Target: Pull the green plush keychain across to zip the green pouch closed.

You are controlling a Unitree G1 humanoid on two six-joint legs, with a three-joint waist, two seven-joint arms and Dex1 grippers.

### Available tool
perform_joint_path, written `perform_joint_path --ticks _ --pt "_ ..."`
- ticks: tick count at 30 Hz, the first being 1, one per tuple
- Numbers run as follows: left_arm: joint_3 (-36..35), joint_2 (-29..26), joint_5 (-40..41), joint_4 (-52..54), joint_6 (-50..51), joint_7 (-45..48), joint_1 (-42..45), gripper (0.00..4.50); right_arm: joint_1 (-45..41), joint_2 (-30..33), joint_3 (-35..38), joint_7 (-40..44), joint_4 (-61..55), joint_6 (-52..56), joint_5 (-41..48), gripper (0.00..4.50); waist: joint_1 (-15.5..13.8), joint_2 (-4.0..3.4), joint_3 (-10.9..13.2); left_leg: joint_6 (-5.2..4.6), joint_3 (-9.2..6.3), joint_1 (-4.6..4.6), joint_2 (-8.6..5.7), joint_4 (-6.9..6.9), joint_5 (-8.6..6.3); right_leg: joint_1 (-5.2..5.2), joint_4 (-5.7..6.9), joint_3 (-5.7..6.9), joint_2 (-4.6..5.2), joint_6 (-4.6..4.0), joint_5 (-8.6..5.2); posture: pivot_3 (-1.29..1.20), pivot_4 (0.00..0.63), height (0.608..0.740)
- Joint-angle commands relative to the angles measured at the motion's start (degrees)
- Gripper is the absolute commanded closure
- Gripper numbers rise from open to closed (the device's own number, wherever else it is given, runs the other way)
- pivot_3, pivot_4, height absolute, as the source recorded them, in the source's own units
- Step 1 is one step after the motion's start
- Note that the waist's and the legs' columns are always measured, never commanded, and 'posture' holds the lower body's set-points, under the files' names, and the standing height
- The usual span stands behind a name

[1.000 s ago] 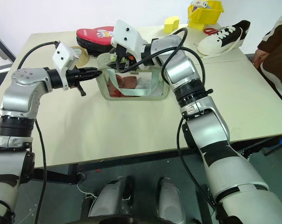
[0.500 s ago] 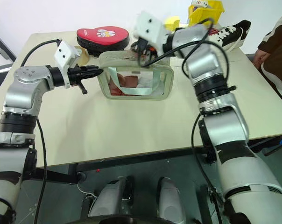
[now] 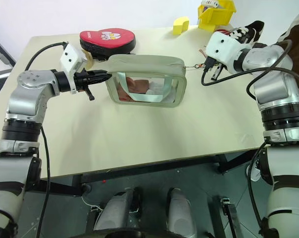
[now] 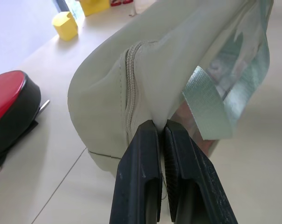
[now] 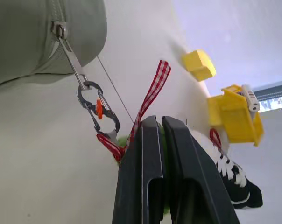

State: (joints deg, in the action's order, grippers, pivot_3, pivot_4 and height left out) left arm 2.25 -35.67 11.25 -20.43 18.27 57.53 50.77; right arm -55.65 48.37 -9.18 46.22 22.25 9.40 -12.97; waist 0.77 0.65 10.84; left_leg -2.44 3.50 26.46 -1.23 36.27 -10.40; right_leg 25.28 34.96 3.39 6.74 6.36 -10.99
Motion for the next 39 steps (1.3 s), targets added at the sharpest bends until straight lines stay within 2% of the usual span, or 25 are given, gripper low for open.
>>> perform_joint_path --ticks 1,5,10,14,19,20,21,25,27,28,30,31,35,39 --pt "-0.5 -0.8 -0.3 0.0 -0.5 0.3 1.6 4.50 6.7 -0.8 2.4 -4.1 -1.3 2.1 -0.2 4.43 -0.3 0.07 0.0 -0.01 -0.01 0.01 0.01 0.03 0.00 -0.04 0.00 0.03 -0.01 0.00 0.00 0.00 0.150 0.740" --pt "-0.1 0.3 0.1 0.2 0.3 0.0 1.7 4.50 14.4 -10.8 2.3 -9.0 -2.8 5.6 2.7 4.43 0.0 0.06 0.0 -0.06 -0.03 -0.09 0.01 0.20 -0.03 -0.24 -0.01 0.04 -0.01 0.00 0.00 0.00 0.150 0.740" --pt "0.0 0.8 0.2 1.0 1.0 -0.3 1.4 4.50 15.9 -17.8 1.6 -13.5 1.1 5.8 2.5 4.43 -0.2 0.02 0.0 -0.10 -0.08 -0.06 -0.02 0.27 -0.04 -0.25 0.10 0.04 -0.02 0.04 -0.02 0.00 0.150 0.740" --pt "-0.2 0.7 0.2 1.2 1.4 -0.4 1.4 4.50 16.3 -19.4 2.0 -14.9 4.1 5.4 2.9 4.43 -0.1 0.02 0.0 -0.16 -0.28 -0.08 -0.02 0.48 -0.10 -0.46 0.02 0.15 -0.06 0.05 -0.05 0.00 0.150 0.740" --pt "-0.4 0.3 0.2 1.7 1.6 -0.6 0.9 4.50 14.6 -17.6 6.7 -12.9 1.2 9.0 7.4 4.43 -0.1 0.02 0.0 -0.16 -0.32 -0.08 -0.02 0.49 -0.11 -0.47 0.03 0.15 -0.05 0.05 -0.05 0.00 0.150 0.740" --pt "-0.5 0.3 0.3 1.8 1.9 -0.7 0.7 4.50 14.2 -16.5 7.5 -11.7 -0.1 9.9 8.2 3.84 -0.2 0.02 0.0 -0.16 -0.33 -0.07 -0.02 0.51 -0.11 -0.47 0.03 0.15 -0.05 0.05 -0.05 0.00 0.150 0.740" --pt "-0.6 0.3 0.3 1.9 2.1 -0.8 0.6 4.50 13.9 -15.4 8.2 -10.6 -1.4 10.9 9.0 3.45 -0.2 0.00 0.0 -0.17 -0.33 -0.06 -0.03 0.52 -0.11 -0.47 0.03 0.15 -0.04 0.06 -0.05 0.00 0.150 0.740" --pt "-1.4 -0.3 1.1 2.3 3.2 -0.6 0.6 2.99 13.5 -6.9 11.4 -3.2 -11.2 17.3 13.0 1.46 -0.2 -0.11 0.1 -0.20 -0.34 -0.03 -0.03 0.55 -0.13 -0.45 0.03 0.15 -0.02 0.06 -0.06 0.00 0.150 0.740" --pt "-1.9 -1.3 1.5 1.6 3.5 0.2 1.0 1.92 13.8 -3.2 13.0 0.7 -17.2 22.3 16.4 0.38 -0.2 -0.12 0.1 -0.25 -0.32 0.04 -0.03 0.57 -0.17 -0.36 0.06 0.15 0.02 0.08 -0.07 0.00 0.150 0.740" --pt "-2.1 -1.7 1.7 1.2 3.4 0.5 1.2 1.44 13.9 -2.0 13.3 2.0 -19.5 24.4 17.8 0.00 -0.1 -0.11 0.1 -0.26 -0.32 0.06 -0.02 0.58 -0.19 -0.32 0.06 0.15 0.02 0.09 -0.08 0.00 0.150 0.740" --pt "-2.4 -2.9 1.8 0.3 3.3 1.4 1.8 0.37 13.9 0.8 14.5 5.6 -25.9 30.2 22.1 0.00 0.1 -0.11 0.1 -0.27 -0.31 0.01 0.01 0.58 -0.20 -0.35 0.05 0.15 0.02 0.10 -0.08 0.00 0.150 0.740" --pt "-2.5 -3.5 1.9 -0.2 3.3 2.1 2.1 0.04 13.8 2.2 15.0 7.3 -29.3 32.9 24.4 0.00 0.1 -0.11 0.1 -0.27 -0.31 0.01 0.02 0.58 -0.22 -0.35 0.04 0.16 0.03 0.09 -0.09 0.00 0.150 0.740" --pt "-3.2 -4.9 3.1 -0.8 4.4 4.4 3.1 0.04 12.2 3.0 16.4 8.2 -37.0 41.2 30.9 0.00 -0.1 -0.11 0.1 -0.28 -0.31 0.04 0.03 0.60 -0.26 -0.32 0.03 0.18 0.09 -0.14 -0.22 0.00 0.150 0.740" --pt "-4.5 -6.5 5.2 0.2 7.2 6.1 3.9 0.04 10.0 0.2 16.3 3.9 -42.8 46.6 34.2 0.00 -0.4 -0.11 0.1 -0.18 -0.34 0.14 0.02 0.69 -0.34 -0.28 0.01 0.21 0.24 -0.17 -0.23 0.00 0.150 0.740"
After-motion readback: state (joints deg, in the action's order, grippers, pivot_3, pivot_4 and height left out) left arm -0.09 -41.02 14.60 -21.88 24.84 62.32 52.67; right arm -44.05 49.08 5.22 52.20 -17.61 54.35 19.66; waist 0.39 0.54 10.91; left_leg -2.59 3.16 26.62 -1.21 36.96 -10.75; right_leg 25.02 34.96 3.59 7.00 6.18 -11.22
